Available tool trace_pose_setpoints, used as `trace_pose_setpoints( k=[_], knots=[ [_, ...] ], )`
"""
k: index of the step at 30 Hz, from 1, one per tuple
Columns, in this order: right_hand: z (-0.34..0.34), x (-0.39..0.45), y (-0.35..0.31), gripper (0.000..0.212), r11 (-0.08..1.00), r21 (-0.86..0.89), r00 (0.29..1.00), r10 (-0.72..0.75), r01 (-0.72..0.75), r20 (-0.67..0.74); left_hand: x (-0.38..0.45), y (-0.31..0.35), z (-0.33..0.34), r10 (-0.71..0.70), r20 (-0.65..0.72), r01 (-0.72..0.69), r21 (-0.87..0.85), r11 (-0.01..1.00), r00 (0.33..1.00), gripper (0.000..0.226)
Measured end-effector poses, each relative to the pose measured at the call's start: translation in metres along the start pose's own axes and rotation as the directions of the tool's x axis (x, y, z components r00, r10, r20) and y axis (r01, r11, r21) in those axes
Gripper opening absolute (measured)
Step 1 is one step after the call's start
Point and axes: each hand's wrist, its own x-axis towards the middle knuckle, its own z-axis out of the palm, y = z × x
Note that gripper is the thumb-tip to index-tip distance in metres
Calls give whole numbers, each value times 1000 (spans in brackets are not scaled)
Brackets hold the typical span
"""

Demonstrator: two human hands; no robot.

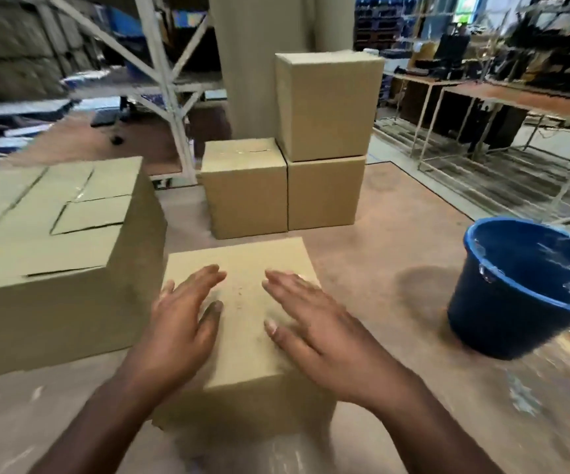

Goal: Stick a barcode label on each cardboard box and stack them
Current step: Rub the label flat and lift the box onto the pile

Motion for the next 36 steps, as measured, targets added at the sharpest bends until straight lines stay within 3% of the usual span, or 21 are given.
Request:
trace_pose_setpoints(
  k=[3, 7, 9, 14, 19, 24, 26, 29, 33, 36],
  knots=[
    [27, 17, -25, 65, 964, -267, 962, 71, 2, 265, -27, -38, -6, -219, 22, 217, 73, 974, 976, 56],
    [43, 38, -24, 75, 907, -407, 948, 216, -107, 232, -41, -36, -1, -238, 36, 241, -140, 960, 971, 55],
    [45, 45, -25, 72, 911, -404, 949, 197, -84, 246, -41, -36, 0, -261, 19, 261, -132, 956, 965, 52],
    [46, 42, -30, 62, 938, -322, 922, 6, 129, 386, -40, -39, -1, -259, 22, 260, -117, 959, 966, 52],
    [32, 74, 14, 75, 852, -492, 935, 303, -179, 185, -38, -38, 0, -262, 8, 261, -116, 958, 965, 51],
    [58, 57, -34, 70, 946, -263, 901, -63, 192, 429, -37, -41, 3, -241, -17, 238, -105, 965, 970, 51],
    [50, 68, -17, 83, 945, -302, 923, 3, 123, 385, -38, -42, 2, -237, -16, 234, -104, 967, 971, 51],
    [37, 85, 5, 93, 865, -501, 945, 193, -38, 263, -38, -42, 2, -236, -23, 232, -96, 968, 972, 51],
    [50, 65, -28, 79, 911, -369, 898, -3, 184, 440, -38, -43, 4, -230, -40, 226, -91, 970, 972, 50],
    [37, 73, -4, 88, 894, -440, 921, 99, 83, 377, -38, -43, 3, -235, -32, 231, -110, 967, 971, 50]
  ],
)
